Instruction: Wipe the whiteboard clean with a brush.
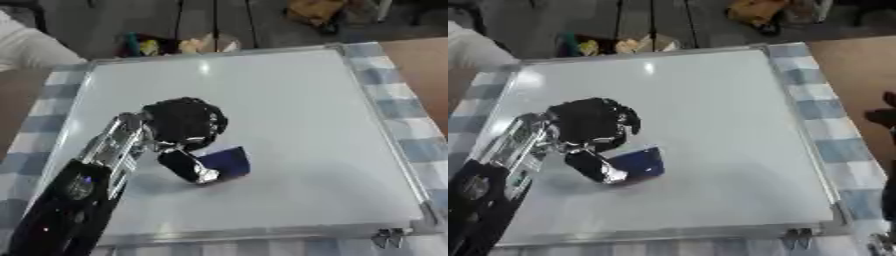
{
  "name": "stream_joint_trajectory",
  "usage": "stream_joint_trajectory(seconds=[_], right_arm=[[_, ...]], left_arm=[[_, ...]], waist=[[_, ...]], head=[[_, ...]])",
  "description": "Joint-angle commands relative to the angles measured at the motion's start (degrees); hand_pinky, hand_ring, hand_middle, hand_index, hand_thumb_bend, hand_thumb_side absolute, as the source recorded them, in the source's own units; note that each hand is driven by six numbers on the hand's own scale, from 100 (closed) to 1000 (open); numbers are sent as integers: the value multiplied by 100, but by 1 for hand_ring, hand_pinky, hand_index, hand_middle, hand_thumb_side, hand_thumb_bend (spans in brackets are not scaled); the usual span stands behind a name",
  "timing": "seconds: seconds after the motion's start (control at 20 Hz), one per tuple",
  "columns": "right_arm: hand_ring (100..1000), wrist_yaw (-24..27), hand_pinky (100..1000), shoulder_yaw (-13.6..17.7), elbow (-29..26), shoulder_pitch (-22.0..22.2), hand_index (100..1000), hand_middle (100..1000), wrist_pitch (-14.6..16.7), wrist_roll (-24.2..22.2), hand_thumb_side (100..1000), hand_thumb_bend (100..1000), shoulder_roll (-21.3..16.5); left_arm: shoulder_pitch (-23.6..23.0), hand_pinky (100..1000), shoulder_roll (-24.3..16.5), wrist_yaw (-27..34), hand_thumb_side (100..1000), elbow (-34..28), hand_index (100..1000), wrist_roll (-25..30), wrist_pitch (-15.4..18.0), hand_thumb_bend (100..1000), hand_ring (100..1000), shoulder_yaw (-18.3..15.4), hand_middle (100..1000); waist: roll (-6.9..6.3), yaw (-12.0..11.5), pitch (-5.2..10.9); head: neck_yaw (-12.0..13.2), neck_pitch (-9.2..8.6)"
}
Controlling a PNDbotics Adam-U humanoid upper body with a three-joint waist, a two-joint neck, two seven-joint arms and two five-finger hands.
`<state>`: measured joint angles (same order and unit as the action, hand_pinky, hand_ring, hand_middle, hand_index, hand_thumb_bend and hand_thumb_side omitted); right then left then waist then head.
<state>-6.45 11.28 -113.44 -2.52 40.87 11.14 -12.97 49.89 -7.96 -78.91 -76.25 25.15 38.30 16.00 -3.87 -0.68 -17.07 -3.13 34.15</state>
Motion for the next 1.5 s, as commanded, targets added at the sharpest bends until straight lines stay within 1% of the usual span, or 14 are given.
stream_joint_trajectory(seconds=[0.05, 0.1, 0.15, 0.5, 0.6, 0.75, 0.95, 1.0, 1.05, 1.1, 1.35, 1.4, 1.5], right_arm=[[860, 41, 714, 30, -116, -42, 822, 642, 1, 7, 802, 100, -121], [860, 39, 714, 27, -116, -47, 822, 642, 2, 4, 802, 100, -116], [860, 36, 714, 25, -116, -50, 822, 641, 3, 2, 802, 100, -112], [861, 17, 714, 11, -116, -86, 822, 640, -10, -12, 802, 100, -80], [861, 17, 714, 8, -116, -94, 822, 640, -12, -15, 802, 100, -75], [861, 15, 714, 8, -116, -100, 822, 640, -15, -19, 803, 100, -66], [861, 15, 714, 12, -116, -104, 822, 640, -25, -18, 803, 100, -63], [861, 16, 714, 10, -116, -106, 822, 639, -25, -18, 804, 100, -63], [861, 18, 714, 9, -116, -108, 822, 639, -25, -19, 804, 100, -64], [861, 19, 714, 9, -116, -108, 822, 639, -25, -20, 804, 100, -64], [861, 23, 714, 12, -116, -108, 822, 639, -29, -24, 804, 100, -64], [861, 23, 715, 12, -116, -105, 821, 639, -29, -24, 806, 100, -64], [861, 20, 715, 14, -116, -97, 820, 639, -25, -23, 806, 100, -67]], left_arm=[[57, 660, 27, -134, 1000, 6, 194, 616, 591, 269, 819, -78, 661], [52, 660, 45, -170, 1000, 34, 194, 608, 588, 269, 819, -85, 661], [49, 659, 59, -202, 1000, 54, 195, 595, 582, 248, 818, -94, 661], [41, 653, 129, -476, 1000, 192, 192, 455, 561, 247, 816, -112, 657], [44, 648, 140, -518, 1000, 224, 190, 415, 560, 217, 814, -117, 653], [45, 642, 151, -575, 1000, 270, 190, 367, 558, 200, 811, -114, 641], [37, 640, 163, -639, 1000, 329, 190, 357, 595, 213, 811, -102, 640], [33, 628, 167, -645, 1000, 341, 190, 351, 599, 191, 809, -104, 641], [31, 628, 169, -650, 1000, 352, 190, 344, 600, 191, 809, -105, 641], [31, 622, 170, -653, 1000, 359, 192, 335, 599, 120, 804, -107, 629], [32, 622, 168, -659, 1000, 379, 192, 263, 557, 120, 804, -109, 629], [34, 593, 165, -660, 1000, 376, 193, 250, 550, 100, 784, -110, 586], [37, 590, 149, -654, 1000, 357, 194, 209, 520, 100, 782, -104, 575]], waist=[[23, 26, 73], [25, 33, 66], [26, 39, 60], [32, 62, 13], [31, 76, 5], [31, 91, -3], [30, 98, -7], [31, 99, -8], [31, 99, -8], [31, 100, -8], [28, 104, -7], [28, 103, -4], [29, 99, 3]], head=[[15, -19], [17, -26], [21, -32], [39, -52], [44, -60], [55, -71], [60, -73], [56, -75], [54, -76], [53, -79], [50, -89], [48, -89], [45, -87]])
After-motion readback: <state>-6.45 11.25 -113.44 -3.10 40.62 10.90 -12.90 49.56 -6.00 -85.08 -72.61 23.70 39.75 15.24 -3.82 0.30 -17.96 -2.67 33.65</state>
